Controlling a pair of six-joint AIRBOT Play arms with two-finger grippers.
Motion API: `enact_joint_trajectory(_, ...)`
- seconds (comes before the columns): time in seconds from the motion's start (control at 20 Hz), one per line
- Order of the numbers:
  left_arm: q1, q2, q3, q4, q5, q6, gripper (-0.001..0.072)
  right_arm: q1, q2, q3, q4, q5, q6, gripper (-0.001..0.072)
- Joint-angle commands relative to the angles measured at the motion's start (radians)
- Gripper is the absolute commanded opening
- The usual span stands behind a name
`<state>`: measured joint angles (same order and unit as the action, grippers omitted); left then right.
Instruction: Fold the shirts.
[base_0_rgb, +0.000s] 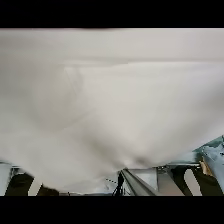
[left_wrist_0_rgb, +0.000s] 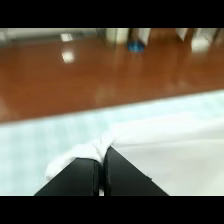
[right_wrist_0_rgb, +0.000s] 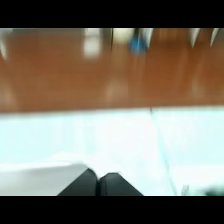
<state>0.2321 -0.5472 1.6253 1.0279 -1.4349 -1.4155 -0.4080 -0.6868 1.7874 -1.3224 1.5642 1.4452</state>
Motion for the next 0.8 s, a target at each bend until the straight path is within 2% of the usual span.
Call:
enact_joint_trajectory(0.0,0.0,-0.073,-0.176,-0.082,-0.038,-0.037,0.0023,0.001,-0.165,0.001,0.035,0.196,-0.005,0.0022)
enact_joint_trajectory(0.2,-0.024,-0.232,-0.367,-0.109,0.165,0.023,0.0023,0.001,-0.455,0.001,0.125,0.193,-0.005,0.0023)
enact_joint_trajectory(0.4,-0.09,-0.503,-0.394,-0.134,0.352,0.051,0.0024,0.044,-0.711,0.002,0.127,0.124,-0.006,0.0023)
enact_joint_trajectory(0.55,-0.146,-0.703,-0.394,-0.261,0.528,0.135,0.0023,0.126,-0.835,0.002,0.127,-0.092,-0.007,0.0023)
enact_joint_trajectory(0.75,-0.158,-0.874,-0.394,-0.338,0.771,0.14,0.0024,0.196,-0.933,0.001,0.127,-0.495,0.036,0.0023)
